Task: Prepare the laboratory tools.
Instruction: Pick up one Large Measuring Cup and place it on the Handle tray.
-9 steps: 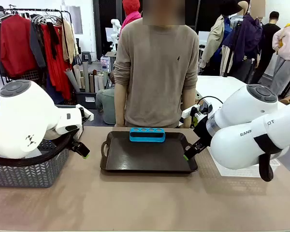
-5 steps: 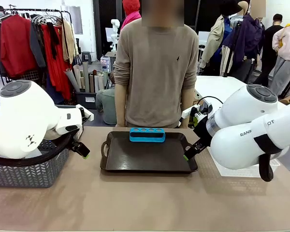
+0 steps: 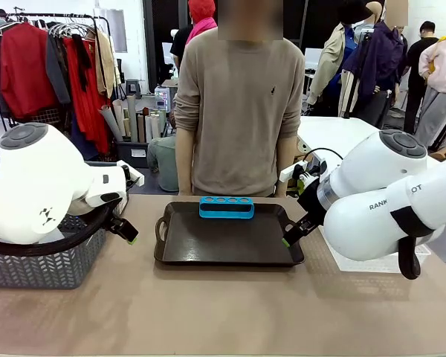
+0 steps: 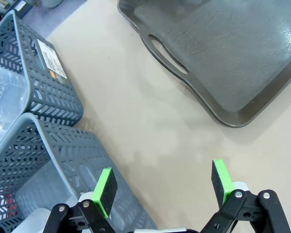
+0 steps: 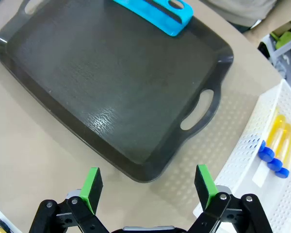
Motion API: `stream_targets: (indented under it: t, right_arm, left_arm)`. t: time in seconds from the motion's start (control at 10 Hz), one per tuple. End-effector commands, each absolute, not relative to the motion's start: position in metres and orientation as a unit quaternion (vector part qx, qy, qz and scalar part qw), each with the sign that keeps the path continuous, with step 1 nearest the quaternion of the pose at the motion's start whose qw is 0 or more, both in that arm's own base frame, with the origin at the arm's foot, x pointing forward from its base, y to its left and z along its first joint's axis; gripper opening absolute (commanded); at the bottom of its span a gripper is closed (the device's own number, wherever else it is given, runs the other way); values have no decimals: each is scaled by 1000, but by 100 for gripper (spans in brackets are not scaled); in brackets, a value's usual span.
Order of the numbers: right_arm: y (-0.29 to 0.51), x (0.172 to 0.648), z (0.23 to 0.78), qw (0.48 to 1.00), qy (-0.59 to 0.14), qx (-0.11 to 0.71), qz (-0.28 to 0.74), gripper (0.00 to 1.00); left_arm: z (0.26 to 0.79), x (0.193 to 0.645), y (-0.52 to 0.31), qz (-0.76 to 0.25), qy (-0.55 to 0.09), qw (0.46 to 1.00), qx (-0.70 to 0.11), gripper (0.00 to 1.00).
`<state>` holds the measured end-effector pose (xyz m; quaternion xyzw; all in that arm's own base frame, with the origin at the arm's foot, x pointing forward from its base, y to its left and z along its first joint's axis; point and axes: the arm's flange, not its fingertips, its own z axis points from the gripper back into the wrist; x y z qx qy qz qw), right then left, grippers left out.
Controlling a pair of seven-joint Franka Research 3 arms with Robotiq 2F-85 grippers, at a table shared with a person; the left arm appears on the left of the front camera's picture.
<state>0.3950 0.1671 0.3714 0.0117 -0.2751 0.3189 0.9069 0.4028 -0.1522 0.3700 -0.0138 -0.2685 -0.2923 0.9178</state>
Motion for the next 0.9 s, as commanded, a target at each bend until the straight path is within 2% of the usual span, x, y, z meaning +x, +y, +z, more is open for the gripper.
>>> stream_targets:
  t: [0.0, 0.7, 0.8]
  right_arm:
    - [167, 395, 371, 907, -275, 12, 319, 100]
    - [167, 395, 371, 907, -275, 12, 319, 100]
    - [170, 391, 376, 909, -256, 40, 325, 100]
  left_arm:
    - [370, 403, -152, -292, -269, 918, -14, 100]
    - [370, 403, -152, -292, -269, 918, -14, 100]
    - [378, 404, -152, -301, -262, 917, -23, 100]
